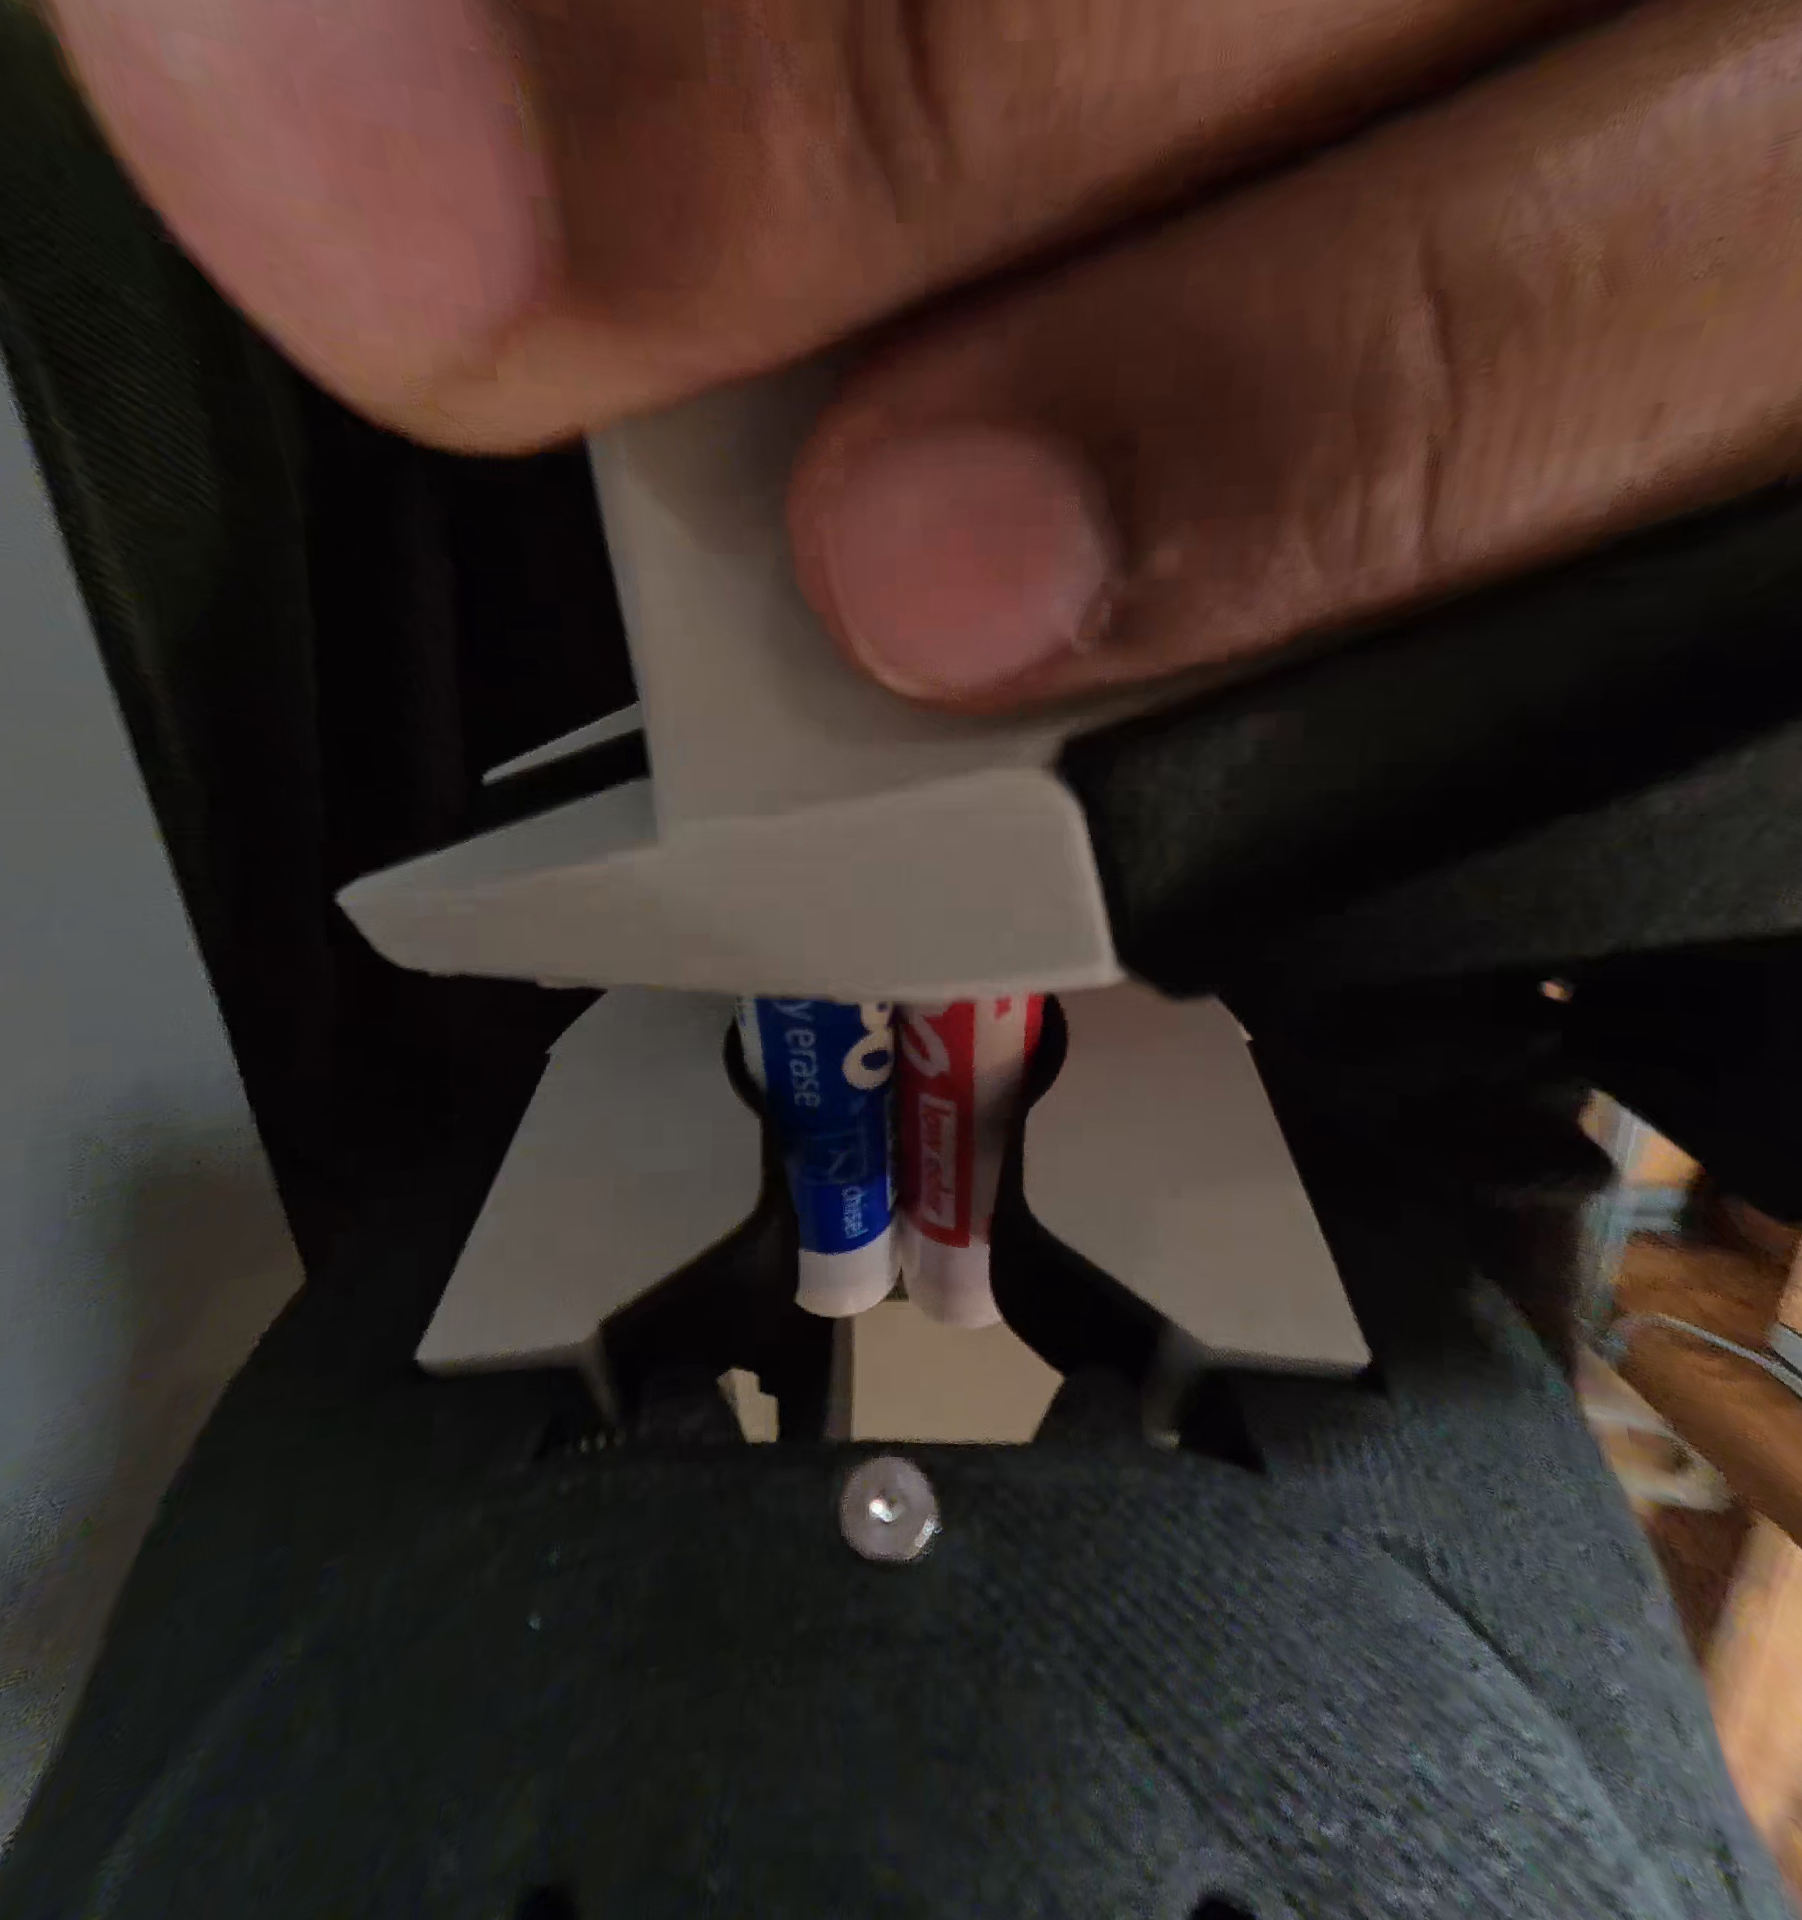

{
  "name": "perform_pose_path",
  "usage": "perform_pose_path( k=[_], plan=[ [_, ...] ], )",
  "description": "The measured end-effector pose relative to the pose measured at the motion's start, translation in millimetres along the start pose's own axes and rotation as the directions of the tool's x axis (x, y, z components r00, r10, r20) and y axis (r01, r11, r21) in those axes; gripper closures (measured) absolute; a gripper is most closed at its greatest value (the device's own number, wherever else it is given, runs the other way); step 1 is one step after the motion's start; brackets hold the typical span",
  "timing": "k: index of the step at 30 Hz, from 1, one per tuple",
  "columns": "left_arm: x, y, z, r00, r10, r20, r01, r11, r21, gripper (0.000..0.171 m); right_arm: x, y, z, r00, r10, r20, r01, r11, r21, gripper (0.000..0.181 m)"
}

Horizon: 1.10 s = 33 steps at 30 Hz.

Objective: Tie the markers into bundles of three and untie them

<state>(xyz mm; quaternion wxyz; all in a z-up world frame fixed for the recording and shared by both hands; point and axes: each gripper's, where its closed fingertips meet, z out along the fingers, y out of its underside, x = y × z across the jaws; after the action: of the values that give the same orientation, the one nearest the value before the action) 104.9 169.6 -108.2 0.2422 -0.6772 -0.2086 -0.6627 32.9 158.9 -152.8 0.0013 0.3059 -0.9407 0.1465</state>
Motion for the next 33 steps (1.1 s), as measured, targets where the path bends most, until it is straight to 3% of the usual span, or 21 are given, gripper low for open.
perform_pose_path(
  k=[6, 8, 11, 14, 16, 20, 22, 25, 27, 31, 33],
  plan=[
    [-7.7, -4.9, -16.3, 0.968, 0.064, 0.241, -0.111, 0.976, 0.188, 0.127, 24.7, -0.1, -20.7, 0.986, 0.042, -0.164, -0.026, 0.995, 0.101, 0.148],
    [-16.2, -6.1, -30.3, 0.919, 0.054, 0.391, -0.162, 0.955, 0.25, 0.127, 42.4, 3.6, -35.0, 0.96, 0.087, -0.265, -0.048, 0.987, 0.153, 0.144],
    [-22.3, -7.8, -58.3, 0.791, 0.028, 0.611, -0.285, 0.901, 0.327, 0.127, 64.6, 9.6, -58.5, 0.908, 0.211, -0.361, -0.106, 0.951, 0.29, 0.14],
    [-26.6, -5.6, -90.5, 0.586, -0.04, 0.809, -0.405, 0.85, 0.336, 0.127, 82.9, 15.3, -79.1, 0.833, 0.378, -0.404, -0.17, 0.87, 0.464, 0.139],
    [-29.0, -1.6, -111.9, 0.405, -0.084, 0.911, -0.476, 0.831, 0.288, 0.127, 90.6, 17.1, -89.9, 0.774, 0.511, -0.374, -0.217, 0.768, 0.602, 0.14],
    [-36.4, 18.8, -165.4, -0.091, -0.238, 0.967, -0.535, 0.83, 0.154, 0.127, 87.7, 7.5, -93.6, 0.677, 0.733, -0.062, -0.358, 0.402, 0.843, 0.139],
    [-40.9, 27.7, -175.5, -0.202, -0.317, 0.927, -0.557, 0.815, 0.157, 0.127, 80.0, 1.4, -85.0, 0.632, 0.763, 0.137, -0.448, 0.215, 0.868, 0.138],
    [-47.1, 27.1, -165.9, -0.18, -0.385, 0.905, -0.652, 0.735, 0.183, 0.127, 72.9, -2.6, -70.5, 0.558, 0.772, 0.306, -0.529, 0.047, 0.847, 0.135],
    [-50.7, 28.4, -157.5, -0.168, -0.378, 0.911, -0.655, 0.733, 0.183, 0.127, 70.2, -7.3, -64.0, 0.52, 0.768, 0.373, -0.548, -0.034, 0.835, 0.133],
    [-46.5, 17.5, -137.6, -0.092, -0.338, 0.937, -0.693, 0.697, 0.183, 0.127, 61.2, -30.3, -59.6, 0.496, 0.711, 0.498, -0.567, -0.169, 0.806, 0.129],
    [-44.1, 10.9, -127.8, -0.065, -0.309, 0.949, -0.708, 0.684, 0.174, 0.128, 56.7, -38.6, -61.4, 0.506, 0.695, 0.511, -0.555, -0.192, 0.81, 0.127]
  ],
)
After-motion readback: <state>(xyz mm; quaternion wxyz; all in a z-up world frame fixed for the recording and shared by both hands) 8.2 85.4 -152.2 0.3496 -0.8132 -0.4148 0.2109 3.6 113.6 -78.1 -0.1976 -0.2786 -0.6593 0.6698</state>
